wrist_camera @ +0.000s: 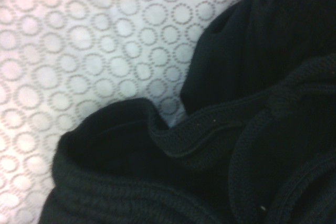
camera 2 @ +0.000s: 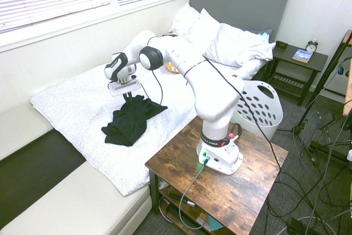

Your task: Put my clothes in the laundry bag

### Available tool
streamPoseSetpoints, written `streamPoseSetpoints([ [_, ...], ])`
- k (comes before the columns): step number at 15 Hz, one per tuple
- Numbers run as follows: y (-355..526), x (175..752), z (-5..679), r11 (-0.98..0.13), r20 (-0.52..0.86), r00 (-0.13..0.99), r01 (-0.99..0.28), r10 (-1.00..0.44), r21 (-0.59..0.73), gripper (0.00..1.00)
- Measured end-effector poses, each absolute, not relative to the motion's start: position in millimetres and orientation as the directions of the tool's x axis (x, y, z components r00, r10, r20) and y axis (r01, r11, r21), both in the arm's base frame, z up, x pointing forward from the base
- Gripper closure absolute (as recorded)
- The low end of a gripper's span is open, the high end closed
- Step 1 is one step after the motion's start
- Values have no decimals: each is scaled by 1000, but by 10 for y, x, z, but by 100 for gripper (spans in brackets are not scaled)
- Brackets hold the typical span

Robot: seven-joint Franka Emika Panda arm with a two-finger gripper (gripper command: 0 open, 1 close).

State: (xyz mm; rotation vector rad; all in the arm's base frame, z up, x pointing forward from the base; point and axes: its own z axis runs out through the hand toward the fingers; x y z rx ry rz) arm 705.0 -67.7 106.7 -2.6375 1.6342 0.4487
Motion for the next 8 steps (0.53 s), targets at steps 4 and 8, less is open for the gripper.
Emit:
streamPoseSetpoints([
  [4, -826, 7071, 1572, -471, -380, 421, -881, -824, 45, 100],
  [8, -961, 7079, 2220, -478, -471, 453, -875, -757, -73, 100],
])
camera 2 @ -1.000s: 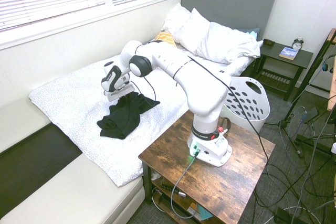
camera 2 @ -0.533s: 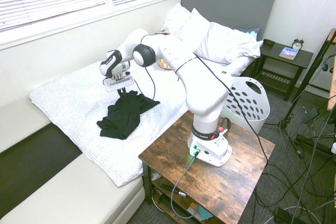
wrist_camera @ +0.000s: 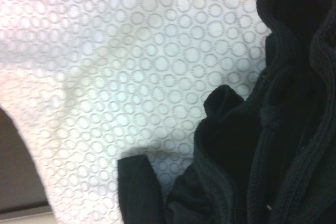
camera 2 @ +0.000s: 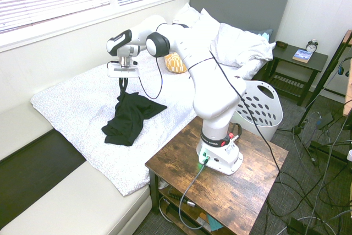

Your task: Put my clothes in the laundry bag

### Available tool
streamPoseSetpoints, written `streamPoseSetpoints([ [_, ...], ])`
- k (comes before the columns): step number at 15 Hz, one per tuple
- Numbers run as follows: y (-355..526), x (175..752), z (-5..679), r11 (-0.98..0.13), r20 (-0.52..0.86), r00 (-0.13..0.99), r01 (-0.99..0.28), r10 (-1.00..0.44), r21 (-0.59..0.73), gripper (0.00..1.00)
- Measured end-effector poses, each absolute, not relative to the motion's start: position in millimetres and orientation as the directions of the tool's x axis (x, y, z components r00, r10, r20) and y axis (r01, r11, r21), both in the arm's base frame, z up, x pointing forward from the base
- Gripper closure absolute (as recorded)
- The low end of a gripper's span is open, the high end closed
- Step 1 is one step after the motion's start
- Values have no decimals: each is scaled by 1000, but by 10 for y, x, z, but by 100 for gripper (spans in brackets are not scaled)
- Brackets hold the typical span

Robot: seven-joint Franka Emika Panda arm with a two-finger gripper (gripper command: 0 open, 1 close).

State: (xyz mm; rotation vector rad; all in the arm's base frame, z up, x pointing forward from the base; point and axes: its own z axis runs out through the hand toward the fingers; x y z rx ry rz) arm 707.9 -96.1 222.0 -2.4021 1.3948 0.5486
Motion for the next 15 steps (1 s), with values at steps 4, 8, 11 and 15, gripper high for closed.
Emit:
streamPoseSetpoints([
  [4, -1014, 7034, 3022, -502, -482, 502, -853, -718, -143, 100],
  [8, -1250, 6786, 4078, -520, -448, 543, -834, -710, -185, 100],
  [11, -1440, 6390, 4769, -586, -402, 585, -799, -704, -137, 100],
  [15, -1948, 5617, 5523, -679, -372, 626, -734, -686, 16, 100],
])
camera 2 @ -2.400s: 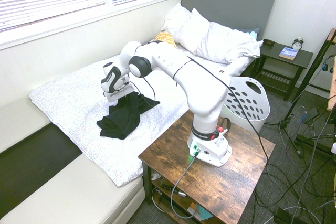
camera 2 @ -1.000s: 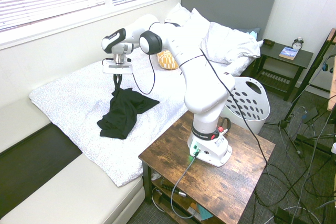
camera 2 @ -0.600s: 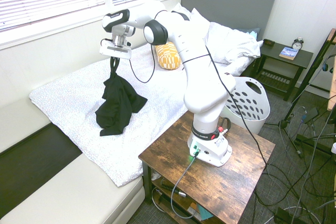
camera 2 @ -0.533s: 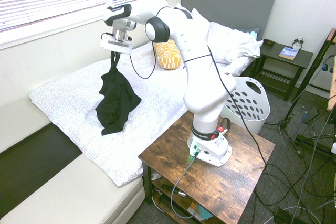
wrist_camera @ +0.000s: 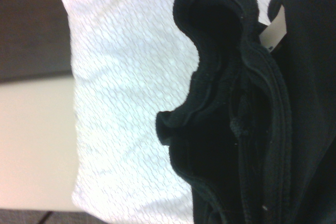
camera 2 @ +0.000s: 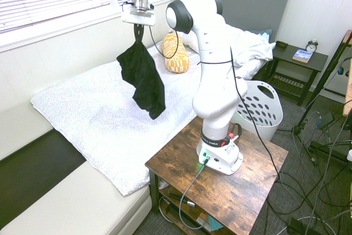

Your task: Put my clothes in the laundry bag

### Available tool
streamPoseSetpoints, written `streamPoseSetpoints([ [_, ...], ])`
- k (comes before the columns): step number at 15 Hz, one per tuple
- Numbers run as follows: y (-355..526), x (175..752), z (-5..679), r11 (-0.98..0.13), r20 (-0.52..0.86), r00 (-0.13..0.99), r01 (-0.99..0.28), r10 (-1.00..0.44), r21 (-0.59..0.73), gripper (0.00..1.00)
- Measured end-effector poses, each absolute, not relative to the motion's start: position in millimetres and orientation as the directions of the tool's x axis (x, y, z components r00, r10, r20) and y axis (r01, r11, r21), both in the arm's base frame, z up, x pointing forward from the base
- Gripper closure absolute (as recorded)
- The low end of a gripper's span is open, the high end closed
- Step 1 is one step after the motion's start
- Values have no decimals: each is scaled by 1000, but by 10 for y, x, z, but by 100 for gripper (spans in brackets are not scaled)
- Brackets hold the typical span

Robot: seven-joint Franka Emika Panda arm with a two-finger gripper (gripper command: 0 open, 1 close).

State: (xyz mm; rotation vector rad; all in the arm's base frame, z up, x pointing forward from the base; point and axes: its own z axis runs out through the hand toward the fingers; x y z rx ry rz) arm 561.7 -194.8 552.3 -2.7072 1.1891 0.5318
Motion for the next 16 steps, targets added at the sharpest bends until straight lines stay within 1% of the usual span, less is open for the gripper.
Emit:
streamPoseSetpoints([
  [2, -2336, 5208, 5832, -686, -343, 625, -722, -701, 86, 100],
  [3, -2532, 5015, 5947, -706, -336, 645, -701, -686, 97, 100],
  [6, -3042, 4335, 6213, -814, -362, 736, -566, -571, 133, 100],
  [8, -3387, 3816, 6421, -847, -394, 753, -506, -526, 163, 100],
  [11, -3858, 3189, 6586, -837, -437, 720, -515, -540, 187, 100],
  [13, -4031, 2863, 6635, -827, -501, 664, -504, -555, 248, 100],
  [16, -4167, 2528, 6568, -808, -581, 567, -476, -583, 346, 100],
])
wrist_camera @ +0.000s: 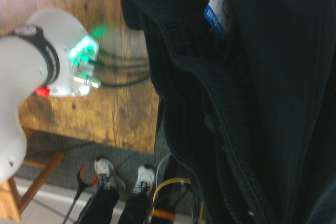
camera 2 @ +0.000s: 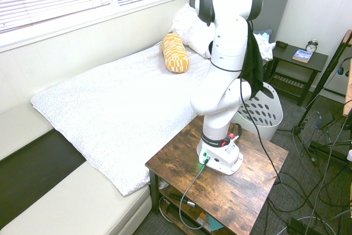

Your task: Put my clothes in the laundry bag

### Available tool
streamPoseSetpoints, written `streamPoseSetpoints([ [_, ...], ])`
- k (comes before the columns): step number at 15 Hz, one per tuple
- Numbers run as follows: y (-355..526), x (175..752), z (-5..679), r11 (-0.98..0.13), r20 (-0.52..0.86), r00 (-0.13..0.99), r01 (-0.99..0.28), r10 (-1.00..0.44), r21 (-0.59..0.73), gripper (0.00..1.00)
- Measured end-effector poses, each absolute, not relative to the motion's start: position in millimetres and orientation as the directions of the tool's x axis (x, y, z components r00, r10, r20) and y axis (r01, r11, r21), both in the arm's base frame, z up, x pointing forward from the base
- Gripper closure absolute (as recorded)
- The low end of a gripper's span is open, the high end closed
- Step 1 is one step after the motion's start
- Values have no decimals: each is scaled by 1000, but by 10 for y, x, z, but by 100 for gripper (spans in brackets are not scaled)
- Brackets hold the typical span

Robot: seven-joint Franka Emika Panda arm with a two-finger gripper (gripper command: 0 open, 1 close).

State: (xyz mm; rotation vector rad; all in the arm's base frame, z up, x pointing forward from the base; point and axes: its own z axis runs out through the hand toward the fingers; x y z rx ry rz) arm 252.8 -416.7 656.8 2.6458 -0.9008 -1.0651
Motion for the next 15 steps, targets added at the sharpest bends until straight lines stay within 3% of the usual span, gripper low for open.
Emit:
streamPoseSetpoints([
  [5, -4363, 1815, 5745, -797, -730, 367, -447, -577, 406, 100],
  [12, -4165, 1456, 4050, -774, -721, 298, -347, -626, 529, 100],
  [15, -4231, 1385, 3817, -757, -706, 278, -303, -651, 579, 100],
])
